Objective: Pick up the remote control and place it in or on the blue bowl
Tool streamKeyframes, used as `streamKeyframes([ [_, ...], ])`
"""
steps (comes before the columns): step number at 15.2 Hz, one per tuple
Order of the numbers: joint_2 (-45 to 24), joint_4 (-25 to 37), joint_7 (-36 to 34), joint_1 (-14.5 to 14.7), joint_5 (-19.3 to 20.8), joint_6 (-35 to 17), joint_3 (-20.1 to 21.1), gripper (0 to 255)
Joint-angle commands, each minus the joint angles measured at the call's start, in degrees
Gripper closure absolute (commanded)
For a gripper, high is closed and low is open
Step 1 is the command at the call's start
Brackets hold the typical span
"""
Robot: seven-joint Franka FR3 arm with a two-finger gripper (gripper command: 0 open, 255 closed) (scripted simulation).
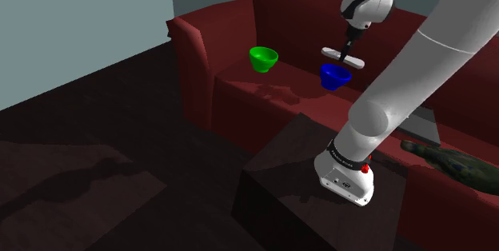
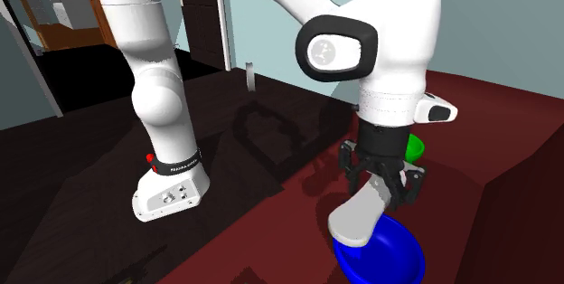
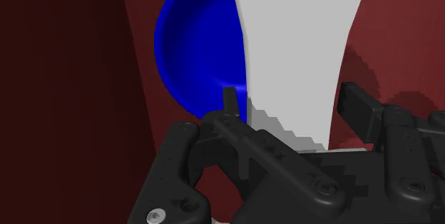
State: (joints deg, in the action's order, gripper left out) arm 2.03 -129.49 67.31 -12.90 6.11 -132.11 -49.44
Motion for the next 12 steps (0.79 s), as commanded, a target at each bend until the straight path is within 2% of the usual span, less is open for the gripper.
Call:
streamKeyframes([
  [1,-5.23,4.01,5.88,-0.63,-5.83,0.32,-1.5,255],
  [12,-12.87,2.09,11.84,-3.33,-14.32,-6.51,0.71,255],
])
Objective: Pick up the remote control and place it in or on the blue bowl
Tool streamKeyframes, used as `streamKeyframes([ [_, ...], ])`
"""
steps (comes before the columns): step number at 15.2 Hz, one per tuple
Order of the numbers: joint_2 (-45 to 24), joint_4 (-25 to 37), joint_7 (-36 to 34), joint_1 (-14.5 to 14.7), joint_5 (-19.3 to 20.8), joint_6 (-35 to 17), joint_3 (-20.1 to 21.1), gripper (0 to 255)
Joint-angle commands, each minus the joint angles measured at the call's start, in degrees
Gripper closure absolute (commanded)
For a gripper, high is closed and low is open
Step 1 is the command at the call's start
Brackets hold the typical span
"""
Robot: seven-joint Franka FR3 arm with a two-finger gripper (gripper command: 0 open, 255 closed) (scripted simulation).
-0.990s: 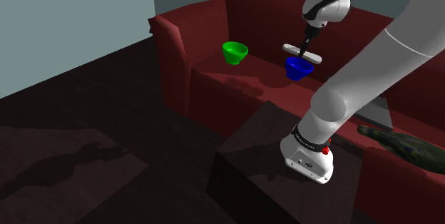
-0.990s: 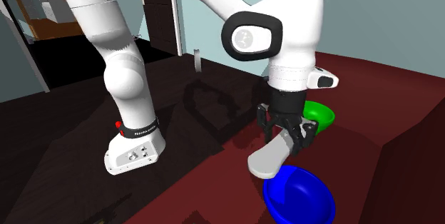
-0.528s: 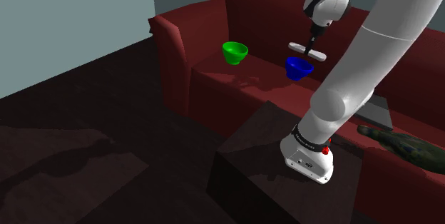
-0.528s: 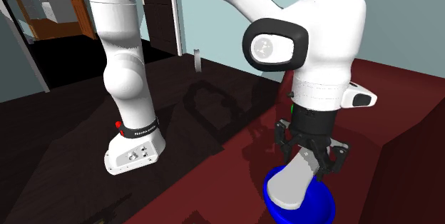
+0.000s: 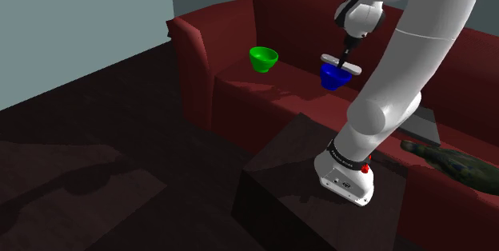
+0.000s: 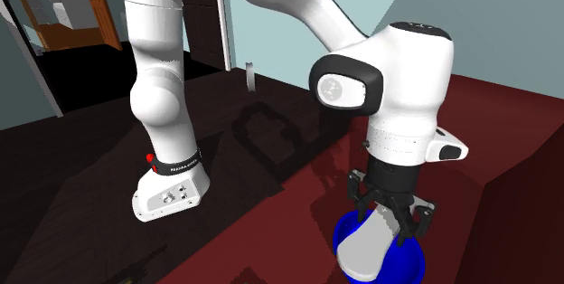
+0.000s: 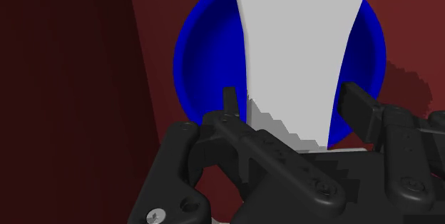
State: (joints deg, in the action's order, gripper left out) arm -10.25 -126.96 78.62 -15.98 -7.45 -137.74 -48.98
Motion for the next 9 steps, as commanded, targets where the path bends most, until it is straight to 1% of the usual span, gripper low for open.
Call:
streamKeyframes([
  [1,-1.29,-0.64,1.08,-0.56,-1.59,-1.52,0.6,255],
  [4,-3.62,-1.16,2.93,-1.7,-4.37,-3.62,1.93,255],
  [9,-3.61,-1.16,2.92,-1.72,-4.36,-3.62,1.95,255],
])
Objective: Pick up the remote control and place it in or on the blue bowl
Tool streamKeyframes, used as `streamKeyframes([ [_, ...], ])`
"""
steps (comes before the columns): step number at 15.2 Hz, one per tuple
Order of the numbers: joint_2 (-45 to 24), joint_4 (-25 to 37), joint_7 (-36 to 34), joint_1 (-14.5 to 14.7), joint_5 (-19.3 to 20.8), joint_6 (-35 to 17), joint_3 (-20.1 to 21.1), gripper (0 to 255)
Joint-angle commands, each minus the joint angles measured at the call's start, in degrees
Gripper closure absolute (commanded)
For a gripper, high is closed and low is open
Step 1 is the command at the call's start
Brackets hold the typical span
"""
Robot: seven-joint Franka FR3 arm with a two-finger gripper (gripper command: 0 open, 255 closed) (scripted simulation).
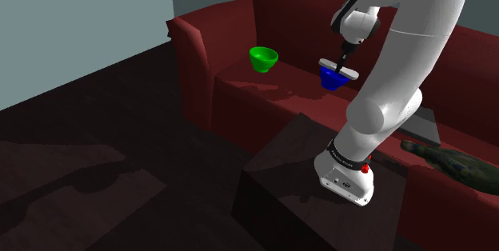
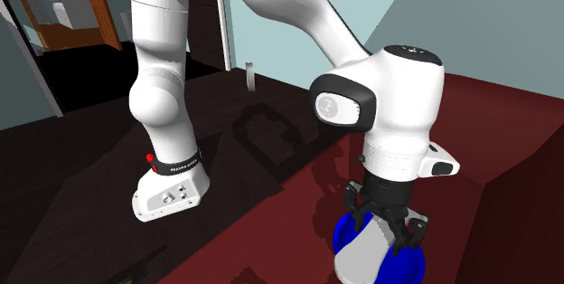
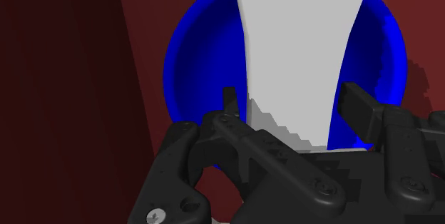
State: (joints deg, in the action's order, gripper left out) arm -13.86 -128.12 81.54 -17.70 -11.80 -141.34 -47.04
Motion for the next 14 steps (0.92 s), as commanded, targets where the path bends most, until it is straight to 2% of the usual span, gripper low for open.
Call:
streamKeyframes([
  [1,0.0,0.0,0.01,-0.01,-0.02,-0.03,0.01,255],
  [2,0.0,0.0,0.01,-0.01,-0.02,-0.03,0.01,255],
  [3,-0.01,0.01,0.01,-0.01,-0.02,-0.03,0.01,0],
  [8,-0.02,0.01,0.02,-0.01,-0.03,-0.03,0.02,0],
  [12,7.38,1.16,-5.93,3.69,8.5,6.02,-3.64,0],
  [14,7.39,1.16,-5.94,3.61,8.52,6.02,-3.56,0],
])
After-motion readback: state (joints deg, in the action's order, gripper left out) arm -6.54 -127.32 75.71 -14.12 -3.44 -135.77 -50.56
